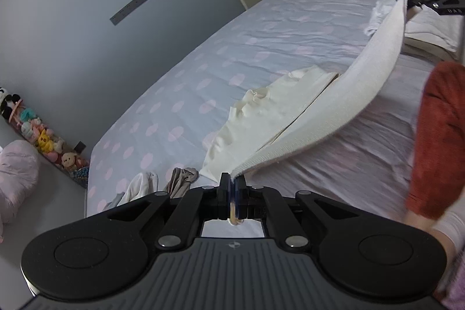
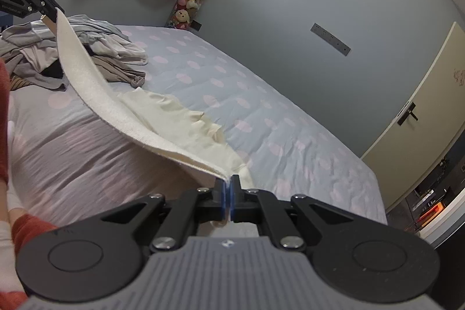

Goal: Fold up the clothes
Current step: 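Lift the hem with both grippers and fold it over toward the collar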

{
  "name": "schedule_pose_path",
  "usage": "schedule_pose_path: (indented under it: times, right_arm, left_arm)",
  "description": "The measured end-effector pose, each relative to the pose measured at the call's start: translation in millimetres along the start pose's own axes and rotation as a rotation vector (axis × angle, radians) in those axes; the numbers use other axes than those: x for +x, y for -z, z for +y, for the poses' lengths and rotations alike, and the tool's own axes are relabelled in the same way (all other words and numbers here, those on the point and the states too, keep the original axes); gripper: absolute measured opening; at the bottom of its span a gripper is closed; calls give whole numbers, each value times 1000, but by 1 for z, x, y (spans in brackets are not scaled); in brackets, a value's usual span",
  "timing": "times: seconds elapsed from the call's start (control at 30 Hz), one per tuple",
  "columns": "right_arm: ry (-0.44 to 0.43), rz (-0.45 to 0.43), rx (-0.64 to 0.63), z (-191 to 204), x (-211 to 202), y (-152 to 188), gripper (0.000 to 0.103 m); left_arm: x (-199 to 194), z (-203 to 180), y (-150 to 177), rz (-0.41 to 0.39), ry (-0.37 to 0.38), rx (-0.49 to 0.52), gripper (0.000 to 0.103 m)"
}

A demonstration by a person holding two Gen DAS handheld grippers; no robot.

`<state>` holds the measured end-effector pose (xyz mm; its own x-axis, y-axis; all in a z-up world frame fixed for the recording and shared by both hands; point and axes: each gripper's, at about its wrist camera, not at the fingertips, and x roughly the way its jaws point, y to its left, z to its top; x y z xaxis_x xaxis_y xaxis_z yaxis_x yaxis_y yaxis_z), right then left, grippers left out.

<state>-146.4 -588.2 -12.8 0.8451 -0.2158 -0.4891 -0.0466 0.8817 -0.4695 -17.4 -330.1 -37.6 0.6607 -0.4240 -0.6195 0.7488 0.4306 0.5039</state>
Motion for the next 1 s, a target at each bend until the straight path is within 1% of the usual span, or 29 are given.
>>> schedule_pose_path:
  times: [0.1, 0.27, 0.37, 0.47, 0.6, 0.7, 1.0]
  right_arm:
    - [5, -14, -3, 4, -24, 0, 3]
    - [17, -47, 1, 15, -64, 2, 3]
    - [9, -46, -2, 23, -82, 4, 3]
    - [-9, -35, -7, 29, -88, 6, 3]
    - [-11, -34, -9, 36, -82, 8, 3]
    - [-6, -36, 5, 32, -73, 6, 3]
    - [4, -18, -7, 14, -19, -11, 3]
  left_arm:
    - [-22, -2, 6, -21, 17, -3, 1]
    - [-60, -10, 17, -65, 16, 4, 1]
    - [-69, -14, 23, -59, 34, 1, 1]
    - [-69, -18, 31, -41, 45, -1, 1]
    - [-61, -18, 40, -23, 43, -23, 1]
    - [-53, -14, 39, -23, 40, -44, 1]
    - [-12, 8, 18, -19, 21, -31, 1]
